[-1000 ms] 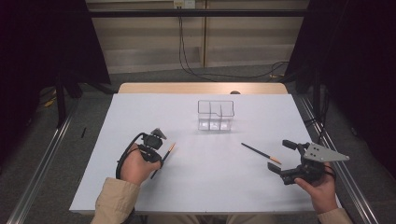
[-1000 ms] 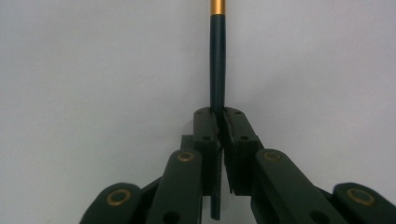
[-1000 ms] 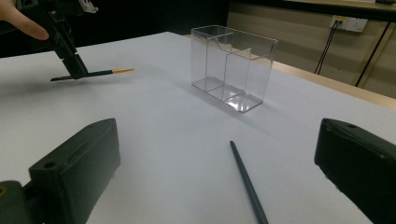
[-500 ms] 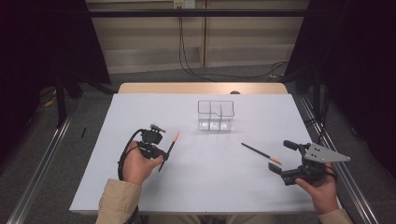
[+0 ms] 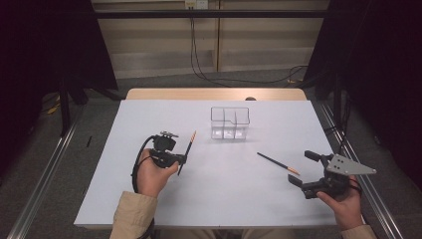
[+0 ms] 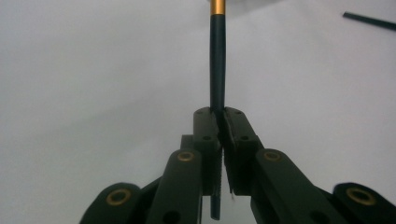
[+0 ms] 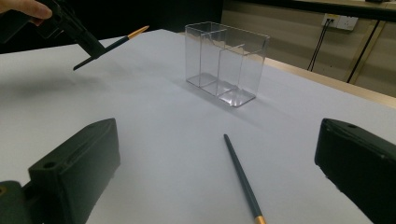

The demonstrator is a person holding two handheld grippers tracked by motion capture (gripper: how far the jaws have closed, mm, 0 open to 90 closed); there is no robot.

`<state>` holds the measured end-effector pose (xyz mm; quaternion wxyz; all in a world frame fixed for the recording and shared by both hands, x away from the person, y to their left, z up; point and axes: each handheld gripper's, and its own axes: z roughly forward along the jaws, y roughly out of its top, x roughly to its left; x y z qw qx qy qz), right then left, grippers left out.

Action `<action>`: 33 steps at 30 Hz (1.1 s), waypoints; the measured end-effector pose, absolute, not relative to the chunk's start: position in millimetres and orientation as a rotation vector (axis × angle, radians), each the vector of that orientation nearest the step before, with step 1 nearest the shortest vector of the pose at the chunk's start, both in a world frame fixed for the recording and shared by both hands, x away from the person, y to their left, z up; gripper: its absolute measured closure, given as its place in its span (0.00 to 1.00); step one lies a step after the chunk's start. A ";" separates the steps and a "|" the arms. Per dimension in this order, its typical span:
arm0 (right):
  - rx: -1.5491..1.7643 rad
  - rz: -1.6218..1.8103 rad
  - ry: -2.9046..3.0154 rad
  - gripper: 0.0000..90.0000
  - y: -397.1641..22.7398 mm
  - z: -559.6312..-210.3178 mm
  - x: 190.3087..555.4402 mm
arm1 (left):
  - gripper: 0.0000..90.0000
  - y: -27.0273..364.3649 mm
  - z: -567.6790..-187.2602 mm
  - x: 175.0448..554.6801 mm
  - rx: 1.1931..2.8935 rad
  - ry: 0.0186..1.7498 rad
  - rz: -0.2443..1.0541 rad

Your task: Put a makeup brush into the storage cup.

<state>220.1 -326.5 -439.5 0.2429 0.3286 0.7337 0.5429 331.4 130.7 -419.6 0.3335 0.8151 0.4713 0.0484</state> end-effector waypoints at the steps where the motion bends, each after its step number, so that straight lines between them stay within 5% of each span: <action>1: 0.899 1.483 2.005 0.00 -326.6 -439.5 220.1 | 0.94 130.8 -419.3 330.7 2.111 1.230 0.139; 15: 0.893 1.486 2.009 0.00 -325.2 -439.9 220.2 | 0.94 139.4 -418.9 325.4 1.903 1.134 0.251; 33: 0.885 1.490 2.021 0.00 -323.6 -441.0 221.2 | 0.94 116.0 -422.5 322.5 1.835 0.938 0.157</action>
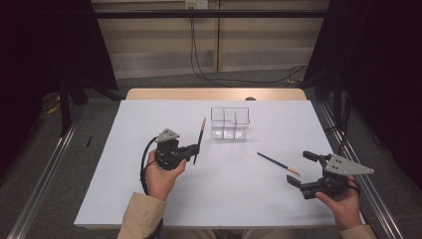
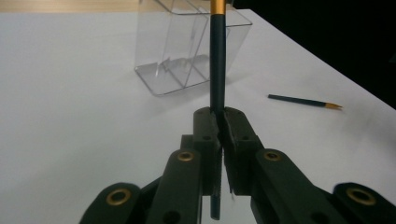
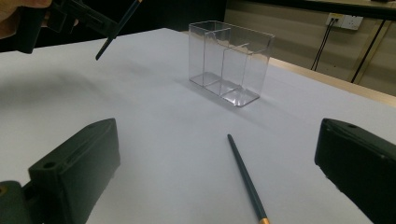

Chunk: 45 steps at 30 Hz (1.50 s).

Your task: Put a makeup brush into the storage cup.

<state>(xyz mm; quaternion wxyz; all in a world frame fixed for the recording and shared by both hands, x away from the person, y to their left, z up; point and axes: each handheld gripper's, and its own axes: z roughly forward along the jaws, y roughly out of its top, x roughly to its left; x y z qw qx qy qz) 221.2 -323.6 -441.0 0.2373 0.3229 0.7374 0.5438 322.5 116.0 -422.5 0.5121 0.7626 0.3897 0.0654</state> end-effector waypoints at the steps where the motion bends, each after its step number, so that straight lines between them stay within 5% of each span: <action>1: 0.884 1.490 2.022 0.00 -323.5 -441.2 221.3 | 0.94 114.7 -421.9 322.1 1.833 0.929 0.153; 45: 0.928 1.549 2.042 0.00 -295.9 -435.0 242.9 | 0.94 85.7 -421.2 313.6 1.718 0.668 0.078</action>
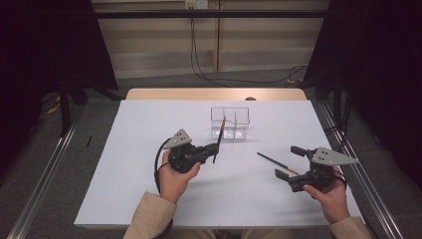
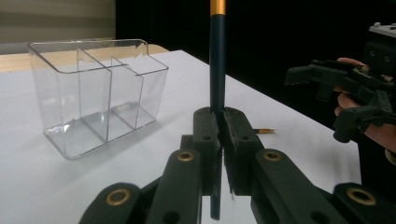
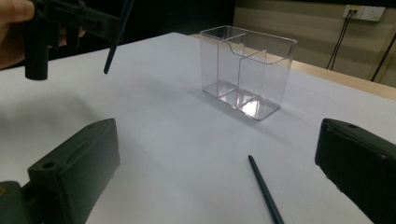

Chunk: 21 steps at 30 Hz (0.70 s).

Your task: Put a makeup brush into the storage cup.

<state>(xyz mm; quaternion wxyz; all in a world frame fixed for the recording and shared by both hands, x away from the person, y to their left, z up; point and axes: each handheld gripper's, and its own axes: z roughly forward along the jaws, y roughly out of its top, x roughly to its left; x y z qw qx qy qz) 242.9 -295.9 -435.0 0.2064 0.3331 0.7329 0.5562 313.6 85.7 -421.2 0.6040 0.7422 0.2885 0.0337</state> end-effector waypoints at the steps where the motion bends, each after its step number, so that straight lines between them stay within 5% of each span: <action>1: 0.936 1.557 2.036 0.00 -294.1 -434.3 244.4 | 0.94 84.7 -421.5 313.4 1.713 0.668 0.077; 21: 1.017 1.668 2.048 0.03 -246.9 -417.8 277.2 | 0.94 76.6 -425.8 310.4 1.741 0.634 0.069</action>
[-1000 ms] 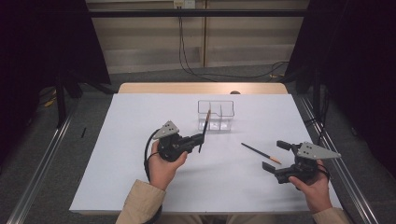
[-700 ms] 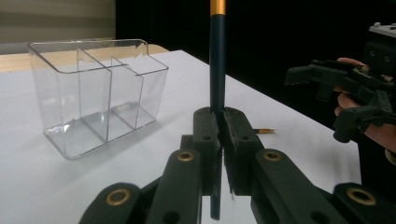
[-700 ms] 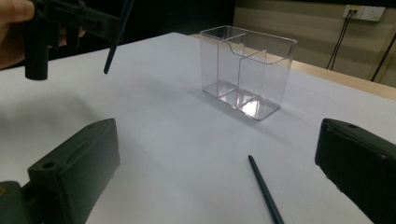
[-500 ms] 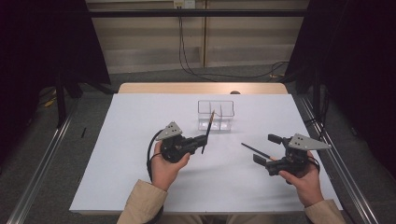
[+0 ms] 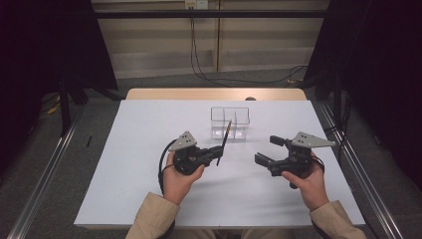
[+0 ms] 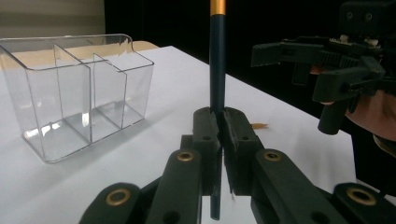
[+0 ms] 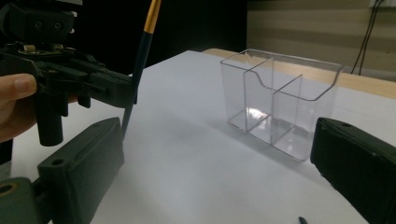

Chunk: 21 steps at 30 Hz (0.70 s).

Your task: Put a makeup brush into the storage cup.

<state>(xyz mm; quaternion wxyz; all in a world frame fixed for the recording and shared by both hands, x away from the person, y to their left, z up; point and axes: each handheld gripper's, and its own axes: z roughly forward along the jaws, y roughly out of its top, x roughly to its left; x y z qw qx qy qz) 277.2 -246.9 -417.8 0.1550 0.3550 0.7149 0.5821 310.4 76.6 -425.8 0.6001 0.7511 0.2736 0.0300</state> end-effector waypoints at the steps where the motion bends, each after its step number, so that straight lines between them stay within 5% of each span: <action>1: 1.022 1.665 2.057 0.03 -243.8 -417.5 278.8 | 0.94 76.5 -426.2 310.4 1.743 0.634 0.067; 21: 1.038 1.758 2.066 0.30 -209.7 -412.8 302.6 | 0.94 68.5 -430.3 309.0 1.749 0.619 0.054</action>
